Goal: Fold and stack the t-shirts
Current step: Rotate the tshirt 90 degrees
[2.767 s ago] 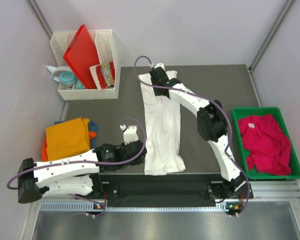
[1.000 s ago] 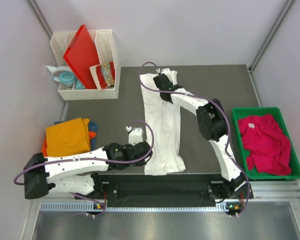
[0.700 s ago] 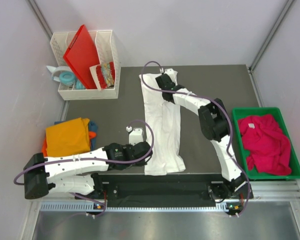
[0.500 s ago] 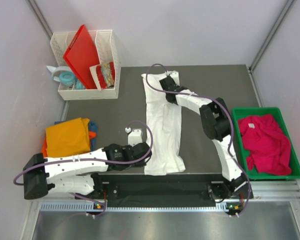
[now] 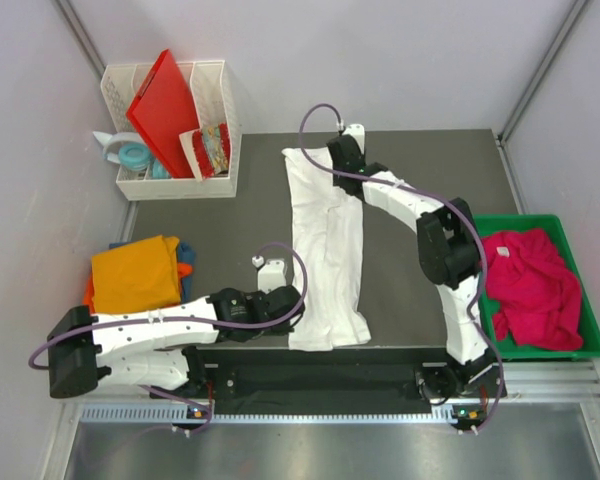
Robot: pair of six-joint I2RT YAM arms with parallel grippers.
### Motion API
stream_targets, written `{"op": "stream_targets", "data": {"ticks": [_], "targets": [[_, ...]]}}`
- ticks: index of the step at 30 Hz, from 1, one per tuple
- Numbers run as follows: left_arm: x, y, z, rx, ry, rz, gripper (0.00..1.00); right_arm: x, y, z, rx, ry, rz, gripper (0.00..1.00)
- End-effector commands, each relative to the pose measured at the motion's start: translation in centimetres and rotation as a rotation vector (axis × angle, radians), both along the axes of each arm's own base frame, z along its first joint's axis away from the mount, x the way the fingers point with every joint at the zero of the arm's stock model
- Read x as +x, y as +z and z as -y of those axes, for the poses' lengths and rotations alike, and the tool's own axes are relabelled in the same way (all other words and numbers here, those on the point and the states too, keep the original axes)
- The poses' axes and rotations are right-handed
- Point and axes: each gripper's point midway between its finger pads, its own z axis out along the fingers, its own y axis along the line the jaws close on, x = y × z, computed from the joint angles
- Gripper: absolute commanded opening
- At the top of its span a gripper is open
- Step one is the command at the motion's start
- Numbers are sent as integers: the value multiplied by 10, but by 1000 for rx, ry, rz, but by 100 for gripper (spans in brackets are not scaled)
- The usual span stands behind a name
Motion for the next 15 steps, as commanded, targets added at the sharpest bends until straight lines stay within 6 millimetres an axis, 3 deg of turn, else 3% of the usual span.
{"op": "stream_targets", "data": {"ticks": [1,2,3,5,10,11,15], "targets": [[5,8,12,-48,5,19,13,25,78,-44,179,123,127,23],[5,7,12,-43,5,19,12,24,54,-52,181,158,50,9],[5,7,12,-41,3,21,12,31,63,-59,208,172,60,0],[5,7,12,-36,4,21,12,31,40,-69,263,217,-18,0],[5,5,9,-22,7,18,12,31,27,-96,408,319,-98,0],[6,4,9,-19,7,19,13,32,17,-97,419,324,-118,0],[7,4,9,-7,6,22,13,37,8,-102,481,334,-152,0]]}}
